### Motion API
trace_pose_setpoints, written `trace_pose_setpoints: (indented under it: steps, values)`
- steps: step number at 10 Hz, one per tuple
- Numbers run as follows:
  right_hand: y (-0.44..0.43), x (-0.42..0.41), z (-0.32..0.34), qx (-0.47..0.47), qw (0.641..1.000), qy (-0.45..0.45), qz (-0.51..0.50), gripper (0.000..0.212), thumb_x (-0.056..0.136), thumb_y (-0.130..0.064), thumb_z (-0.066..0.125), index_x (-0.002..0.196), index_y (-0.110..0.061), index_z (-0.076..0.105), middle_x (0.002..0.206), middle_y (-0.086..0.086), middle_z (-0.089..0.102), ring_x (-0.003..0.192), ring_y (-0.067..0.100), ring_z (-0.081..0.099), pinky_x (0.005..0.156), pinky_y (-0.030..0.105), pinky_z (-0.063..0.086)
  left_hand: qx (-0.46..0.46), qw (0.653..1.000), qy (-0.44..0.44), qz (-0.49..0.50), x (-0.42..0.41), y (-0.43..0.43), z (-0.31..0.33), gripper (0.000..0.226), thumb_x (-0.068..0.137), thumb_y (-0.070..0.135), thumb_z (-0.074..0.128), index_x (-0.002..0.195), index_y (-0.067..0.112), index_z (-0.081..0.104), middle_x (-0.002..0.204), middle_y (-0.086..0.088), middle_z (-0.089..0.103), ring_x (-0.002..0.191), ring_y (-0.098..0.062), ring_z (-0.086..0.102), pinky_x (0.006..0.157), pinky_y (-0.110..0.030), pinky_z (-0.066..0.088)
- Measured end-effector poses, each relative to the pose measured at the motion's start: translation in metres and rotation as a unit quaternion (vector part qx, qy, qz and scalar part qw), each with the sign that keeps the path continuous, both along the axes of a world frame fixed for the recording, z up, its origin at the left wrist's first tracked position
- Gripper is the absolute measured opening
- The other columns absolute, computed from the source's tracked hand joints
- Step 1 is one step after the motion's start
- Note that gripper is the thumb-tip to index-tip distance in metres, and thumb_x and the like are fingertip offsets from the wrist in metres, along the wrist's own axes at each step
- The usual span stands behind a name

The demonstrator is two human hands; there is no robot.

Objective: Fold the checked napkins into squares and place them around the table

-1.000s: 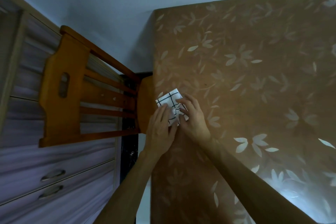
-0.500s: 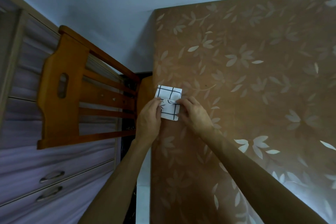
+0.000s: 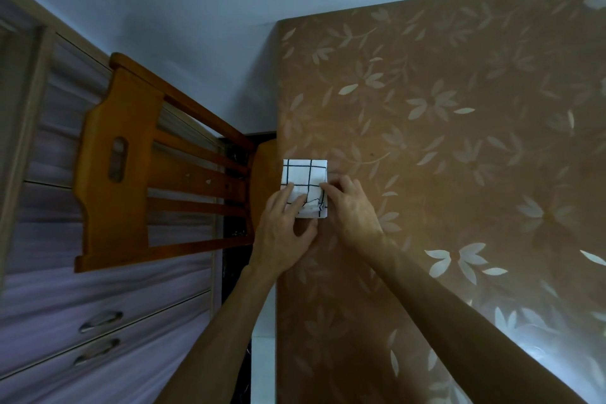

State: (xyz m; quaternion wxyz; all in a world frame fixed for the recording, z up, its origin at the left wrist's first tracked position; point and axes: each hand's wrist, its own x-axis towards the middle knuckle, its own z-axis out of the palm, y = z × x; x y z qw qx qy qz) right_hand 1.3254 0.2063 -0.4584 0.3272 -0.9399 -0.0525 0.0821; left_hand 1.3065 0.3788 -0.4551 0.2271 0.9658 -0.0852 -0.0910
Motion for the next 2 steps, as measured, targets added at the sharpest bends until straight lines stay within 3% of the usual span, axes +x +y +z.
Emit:
trace_pose_setpoints:
  steps: [1, 2]
  values:
    - [0.0, -0.003, 0.005, -0.005, 1.0, 0.021, 0.017, 0.053, 0.087, -0.013, 0.068, 0.137, -0.006, 0.055, 0.133, 0.012, 0.053, 0.105, 0.033, 0.053, 0.089, 0.043, 0.053, 0.006, 1.0, 0.007, -0.013, -0.005, 0.001, 0.007, 0.059, 0.089, 0.042, 0.064, 0.142, 0.017, 0.054, 0.155, -0.007, 0.043, 0.143, -0.023, 0.037, 0.112, -0.039, 0.039]
    - [-0.002, -0.01, 0.02, -0.012, 0.999, 0.038, 0.031, 0.054, 0.089, -0.033, 0.057, 0.14, -0.015, 0.051, 0.14, 0.004, 0.048, 0.112, 0.029, 0.055, 0.094, 0.039, 0.049, 0.005, 1.0, 0.001, 0.004, -0.008, 0.003, 0.026, 0.059, 0.088, 0.04, 0.065, 0.142, 0.017, 0.053, 0.151, -0.008, 0.047, 0.139, -0.025, 0.041, 0.109, -0.041, 0.042]
